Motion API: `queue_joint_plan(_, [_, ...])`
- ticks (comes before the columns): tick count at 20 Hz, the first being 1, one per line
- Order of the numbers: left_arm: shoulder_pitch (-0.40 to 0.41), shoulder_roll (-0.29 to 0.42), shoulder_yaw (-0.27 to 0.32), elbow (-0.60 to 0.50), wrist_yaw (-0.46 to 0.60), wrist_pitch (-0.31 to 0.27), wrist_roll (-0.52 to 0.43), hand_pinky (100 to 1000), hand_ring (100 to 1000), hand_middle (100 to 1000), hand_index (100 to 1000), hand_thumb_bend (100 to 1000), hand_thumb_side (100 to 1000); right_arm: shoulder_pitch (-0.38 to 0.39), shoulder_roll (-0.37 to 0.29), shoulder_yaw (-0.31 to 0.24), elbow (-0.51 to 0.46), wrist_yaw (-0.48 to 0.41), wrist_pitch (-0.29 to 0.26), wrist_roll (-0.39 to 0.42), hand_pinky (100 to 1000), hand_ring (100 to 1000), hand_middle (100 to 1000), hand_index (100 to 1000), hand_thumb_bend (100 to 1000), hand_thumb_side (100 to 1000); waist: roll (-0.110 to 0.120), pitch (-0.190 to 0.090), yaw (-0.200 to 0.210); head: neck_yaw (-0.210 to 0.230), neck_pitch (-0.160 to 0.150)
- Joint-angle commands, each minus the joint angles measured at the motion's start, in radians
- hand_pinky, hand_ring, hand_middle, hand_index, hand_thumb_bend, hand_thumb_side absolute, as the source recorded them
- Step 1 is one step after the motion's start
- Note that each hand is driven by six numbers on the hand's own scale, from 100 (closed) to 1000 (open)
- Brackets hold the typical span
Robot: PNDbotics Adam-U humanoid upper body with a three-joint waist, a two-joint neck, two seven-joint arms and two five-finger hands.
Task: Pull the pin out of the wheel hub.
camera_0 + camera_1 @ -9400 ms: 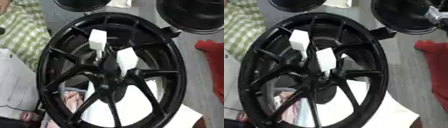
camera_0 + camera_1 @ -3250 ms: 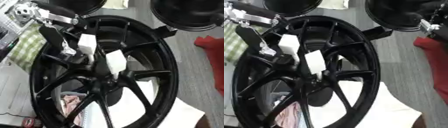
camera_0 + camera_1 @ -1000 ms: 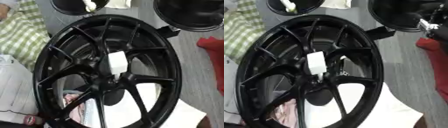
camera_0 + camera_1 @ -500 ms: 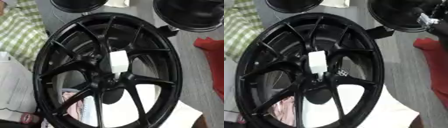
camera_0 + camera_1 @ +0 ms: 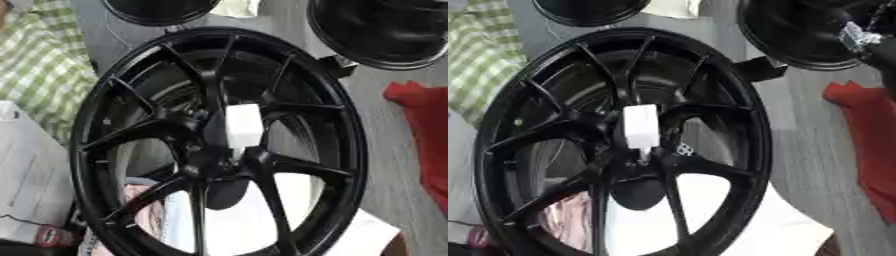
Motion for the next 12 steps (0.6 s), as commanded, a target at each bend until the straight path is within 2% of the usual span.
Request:
queue_joint_plan(1, [0.019, 0.001, 0.031, 0.013, -0.057, -0.006, -0.054, 826, 831, 846, 935, 141, 683, -0.011, -0.015, -0.016, -0.022, -0.005, -0.001, -0.006, 861, 677, 613, 684, 463, 154, 0.004, -0.029, 0.000, 0.007, -0.016])
queue_joint_plan(2, [0.027, -0.006, 0.040, 0.023, -0.079, -0.006, -0.072, 854, 851, 867, 962, 281, 811, -0.010, -0.015, -0.017, -0.021, -0.005, 0.000, -0.007, 861, 677, 613, 684, 463, 154, 0.003, -0.029, 0.000, 0.007, -0.017])
queue_joint_plan(3, [0.033, -0.011, 0.051, 0.034, -0.092, -0.006, -0.081, 862, 858, 873, 973, 316, 852, -0.009, -0.015, -0.018, -0.021, -0.005, -0.001, -0.008, 861, 677, 613, 684, 463, 154, 0.002, -0.029, 0.000, 0.006, -0.017])
queue_joint_plan(4, [0.037, -0.015, 0.059, 0.041, -0.101, -0.007, -0.083, 861, 852, 866, 975, 342, 955, -0.008, -0.016, -0.018, -0.021, -0.005, -0.001, -0.008, 861, 677, 613, 684, 464, 153, 0.002, -0.030, 0.001, 0.006, -0.016])
queue_joint_plan(5, [0.039, -0.018, 0.066, 0.046, -0.103, -0.012, -0.083, 858, 848, 860, 970, 345, 1000, -0.008, -0.016, -0.019, -0.021, -0.005, -0.002, -0.009, 861, 676, 613, 684, 464, 153, 0.002, -0.031, 0.002, 0.006, -0.015])
queue_joint_plan(6, [0.041, -0.021, 0.070, 0.047, -0.097, -0.017, -0.081, 850, 838, 847, 957, 318, 1000, -0.008, -0.016, -0.019, -0.021, -0.004, -0.002, -0.009, 861, 676, 613, 683, 465, 153, 0.002, -0.031, 0.003, 0.006, -0.015])
queue_joint_plan(7, [0.042, -0.024, 0.074, 0.046, -0.083, -0.019, -0.073, 827, 817, 816, 922, 194, 1000, -0.007, -0.015, -0.019, -0.021, -0.005, -0.002, -0.010, 861, 676, 613, 683, 465, 153, 0.002, -0.032, 0.005, 0.005, -0.014])
queue_joint_plan(8, [0.040, -0.028, 0.081, 0.041, -0.061, -0.014, -0.052, 809, 796, 793, 897, 112, 1000, -0.007, -0.015, -0.019, -0.021, -0.005, -0.002, -0.010, 861, 676, 612, 683, 465, 153, 0.002, -0.032, 0.006, 0.005, -0.014])
queue_joint_plan(9, [0.036, -0.034, 0.086, 0.029, -0.028, -0.010, -0.023, 779, 746, 739, 859, 100, 953, -0.007, -0.014, -0.019, -0.021, -0.005, -0.002, -0.010, 861, 676, 612, 683, 465, 153, 0.001, -0.032, 0.007, 0.005, -0.014])
queue_joint_plan(10, [0.033, -0.042, 0.089, 0.011, 0.024, -0.011, 0.014, 744, 674, 647, 807, 100, 897, -0.008, -0.014, -0.018, -0.021, -0.005, -0.001, -0.009, 860, 676, 612, 683, 465, 153, 0.001, -0.032, 0.007, 0.005, -0.013])
queue_joint_plan(12, [0.026, -0.060, 0.088, -0.040, 0.160, -0.029, 0.106, 722, 623, 591, 761, 100, 850, -0.009, -0.014, -0.017, -0.021, -0.006, 0.000, -0.008, 860, 676, 612, 683, 466, 153, 0.000, -0.032, 0.008, 0.005, -0.012])
